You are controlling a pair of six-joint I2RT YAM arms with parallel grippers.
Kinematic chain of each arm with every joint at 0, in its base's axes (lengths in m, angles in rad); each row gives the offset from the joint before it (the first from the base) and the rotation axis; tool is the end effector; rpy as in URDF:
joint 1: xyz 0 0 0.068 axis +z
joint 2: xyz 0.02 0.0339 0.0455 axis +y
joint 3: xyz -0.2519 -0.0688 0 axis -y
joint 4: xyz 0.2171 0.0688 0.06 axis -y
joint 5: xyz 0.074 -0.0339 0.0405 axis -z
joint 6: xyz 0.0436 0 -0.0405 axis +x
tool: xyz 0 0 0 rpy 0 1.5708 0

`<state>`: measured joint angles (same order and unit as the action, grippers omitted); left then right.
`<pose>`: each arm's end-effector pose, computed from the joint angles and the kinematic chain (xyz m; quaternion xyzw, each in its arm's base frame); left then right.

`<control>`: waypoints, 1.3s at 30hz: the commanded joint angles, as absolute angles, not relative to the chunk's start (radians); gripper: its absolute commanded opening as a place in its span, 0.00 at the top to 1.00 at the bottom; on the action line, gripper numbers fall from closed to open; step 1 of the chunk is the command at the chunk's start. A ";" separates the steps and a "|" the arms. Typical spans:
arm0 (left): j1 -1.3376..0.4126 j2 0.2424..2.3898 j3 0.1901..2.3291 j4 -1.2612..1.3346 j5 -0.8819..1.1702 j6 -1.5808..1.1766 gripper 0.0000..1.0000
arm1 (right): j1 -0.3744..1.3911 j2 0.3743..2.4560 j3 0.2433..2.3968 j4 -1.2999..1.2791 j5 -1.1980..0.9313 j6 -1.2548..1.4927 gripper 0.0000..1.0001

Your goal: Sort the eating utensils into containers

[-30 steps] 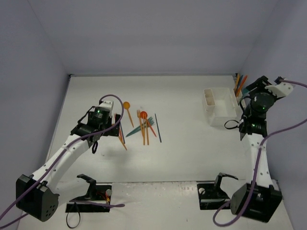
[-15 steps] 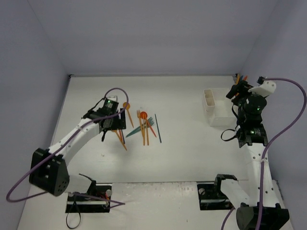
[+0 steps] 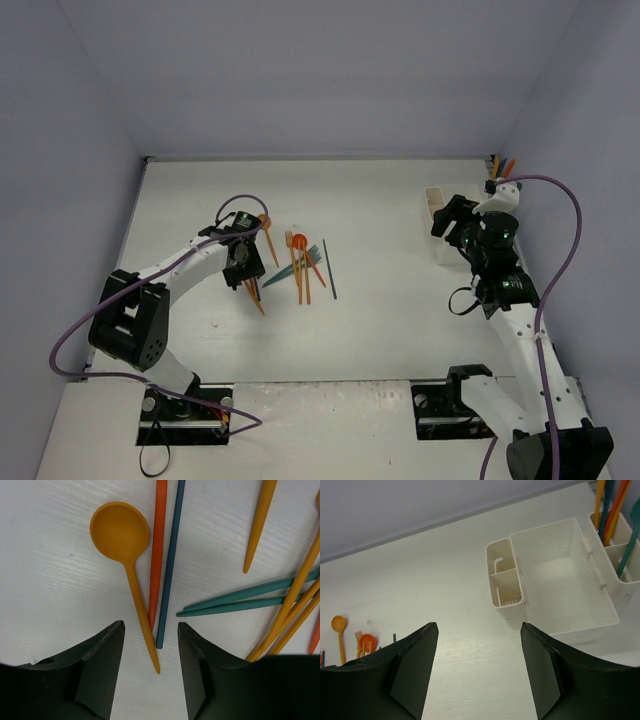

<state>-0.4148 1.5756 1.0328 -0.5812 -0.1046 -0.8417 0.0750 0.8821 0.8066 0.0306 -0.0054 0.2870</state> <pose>0.2661 -0.1122 0.1988 -0.2176 0.9493 -0.0888 0.2090 0.1978 0.0151 0.3462 0.0746 0.7189 0.1263 0.6794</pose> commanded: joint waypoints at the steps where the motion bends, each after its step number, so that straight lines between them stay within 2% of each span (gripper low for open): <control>1: -0.450 1.575 1.037 -0.586 -0.133 -0.926 0.57 | 0.104 0.842 0.788 0.075 -0.034 0.304 0.35; 9: -0.466 1.537 0.957 -0.584 -0.158 -1.003 0.58 | 0.138 0.810 0.759 0.066 -0.028 0.301 0.33; 14: -0.457 1.519 0.963 -0.584 -0.187 -1.013 0.62 | 0.158 0.806 0.751 0.062 -0.038 0.298 0.32; 22: -0.451 1.573 1.000 -0.584 -0.205 -1.023 0.69 | 0.177 0.798 0.753 0.056 -0.056 0.288 0.31; 39: -0.446 1.632 0.985 -0.583 -0.207 -1.025 0.72 | 0.209 0.802 0.744 0.051 -0.049 0.265 0.29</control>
